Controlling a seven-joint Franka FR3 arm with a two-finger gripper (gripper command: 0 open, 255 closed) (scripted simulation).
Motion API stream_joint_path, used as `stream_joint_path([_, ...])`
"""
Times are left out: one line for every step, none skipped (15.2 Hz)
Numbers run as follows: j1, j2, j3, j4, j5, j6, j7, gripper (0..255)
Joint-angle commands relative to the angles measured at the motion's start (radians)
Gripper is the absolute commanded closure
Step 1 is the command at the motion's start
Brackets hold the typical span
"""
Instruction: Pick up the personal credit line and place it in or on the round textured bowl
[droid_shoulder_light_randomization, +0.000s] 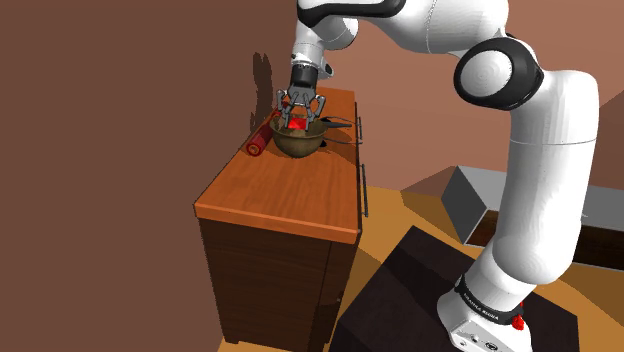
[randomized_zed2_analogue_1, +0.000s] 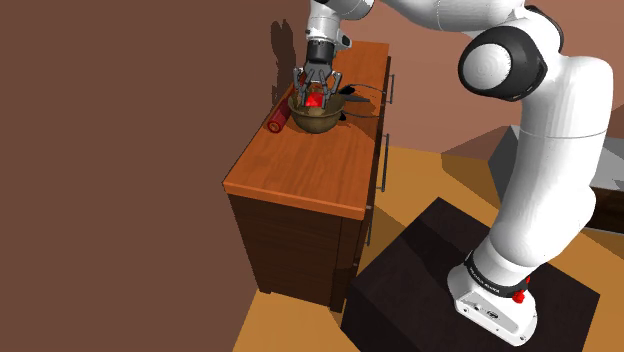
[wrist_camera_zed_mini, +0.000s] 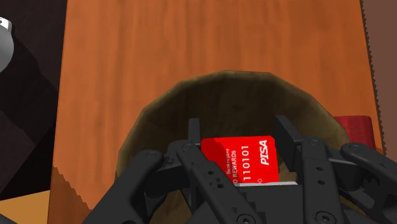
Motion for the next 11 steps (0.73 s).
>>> stream_joint_path([0.0, 0.0, 0.0, 0.0, 0.0, 0.0, 0.0, 0])
stream_joint_path([0.0, 0.0, 0.0, 0.0, 0.0, 0.0, 0.0, 0])
stream_joint_path([0.0, 0.0, 0.0, 0.0, 0.0, 0.0, 0.0, 0])
stream_joint_path([0.0, 0.0, 0.0, 0.0, 0.0, 0.0, 0.0, 0])
stream_joint_path([0.0, 0.0, 0.0, 0.0, 0.0, 0.0, 0.0, 0])
stream_joint_path([0.0, 0.0, 0.0, 0.0, 0.0, 0.0, 0.0, 0])
stream_joint_path([-0.007, 0.023, -0.002, 0.062, 0.0, -0.04, 0.008, 0])
stream_joint_path([-0.014, 0.05, -0.003, 0.131, 0.0, -0.082, 0.018, 0])
stream_joint_path([-0.022, 0.082, -0.003, 0.208, 0.001, -0.126, 0.03, 0])
stream_joint_path([-0.027, 0.112, -0.003, 0.276, 0.002, -0.165, 0.041, 0])
stream_joint_path([-0.028, 0.112, -0.002, 0.276, 0.002, -0.165, 0.041, 0])
